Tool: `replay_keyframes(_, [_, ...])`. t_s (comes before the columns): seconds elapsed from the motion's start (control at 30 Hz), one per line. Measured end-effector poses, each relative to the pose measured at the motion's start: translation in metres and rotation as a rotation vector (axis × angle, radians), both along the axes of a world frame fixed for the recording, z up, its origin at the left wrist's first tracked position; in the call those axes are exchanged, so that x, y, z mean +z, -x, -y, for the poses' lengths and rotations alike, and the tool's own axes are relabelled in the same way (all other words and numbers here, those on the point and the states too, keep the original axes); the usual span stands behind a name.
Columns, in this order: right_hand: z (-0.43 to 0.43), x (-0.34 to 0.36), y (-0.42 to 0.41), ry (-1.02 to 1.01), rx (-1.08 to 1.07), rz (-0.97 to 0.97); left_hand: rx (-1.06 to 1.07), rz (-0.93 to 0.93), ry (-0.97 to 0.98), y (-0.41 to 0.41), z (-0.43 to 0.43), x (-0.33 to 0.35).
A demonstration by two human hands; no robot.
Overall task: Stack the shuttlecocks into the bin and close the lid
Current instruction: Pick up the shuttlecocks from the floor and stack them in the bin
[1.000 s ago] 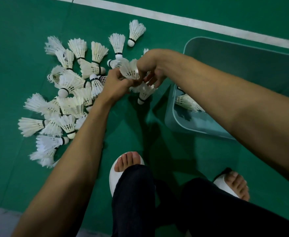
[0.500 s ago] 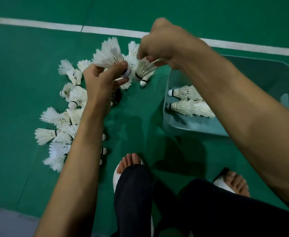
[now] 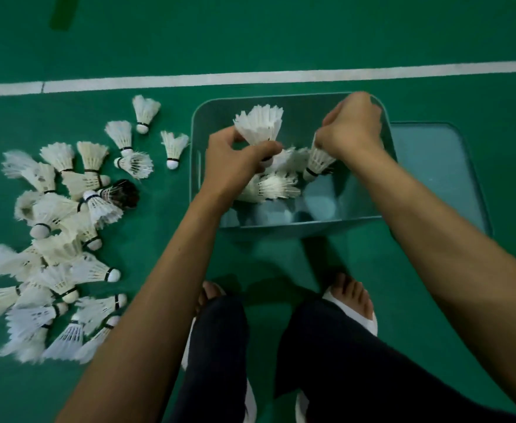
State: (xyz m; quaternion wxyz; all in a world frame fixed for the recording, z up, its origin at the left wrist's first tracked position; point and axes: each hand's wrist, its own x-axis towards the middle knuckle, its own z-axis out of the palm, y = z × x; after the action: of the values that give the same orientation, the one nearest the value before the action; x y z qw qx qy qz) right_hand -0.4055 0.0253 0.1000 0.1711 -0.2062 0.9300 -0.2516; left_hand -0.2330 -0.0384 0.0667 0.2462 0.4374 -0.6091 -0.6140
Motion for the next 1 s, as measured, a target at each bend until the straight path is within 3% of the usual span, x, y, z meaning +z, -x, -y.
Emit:
replay_keyframes(0.2, [-0.031, -0.042, 0.02, -0.049, -0.174, 0.047, 0.095, 0.149, -0.111, 0.02, -0.005, -0.021])
replay_keyframes(0.43, [-0.006, -0.072, 0.013, -0.013, -0.307, 0.192, 0.196, 0.127, -0.18, 0.009, -0.002, -0.016])
replay_keyframes(0.53, [0.003, -0.096, 0.017, -0.049, -0.38, 0.338, 0.207, 0.07, -0.234, 0.007, -0.001, -0.011])
replay_keyframes(0.77, [-0.003, -0.099, 0.024, -0.123, -0.337, 0.512, 0.17, 0.135, -0.282, 0.005, -0.003, -0.011])
replay_keyframes(1.0, [0.005, -0.106, 0.016, -0.261, -0.314, 0.73, 0.218, 0.052, -0.41, 0.016, 0.002, -0.007])
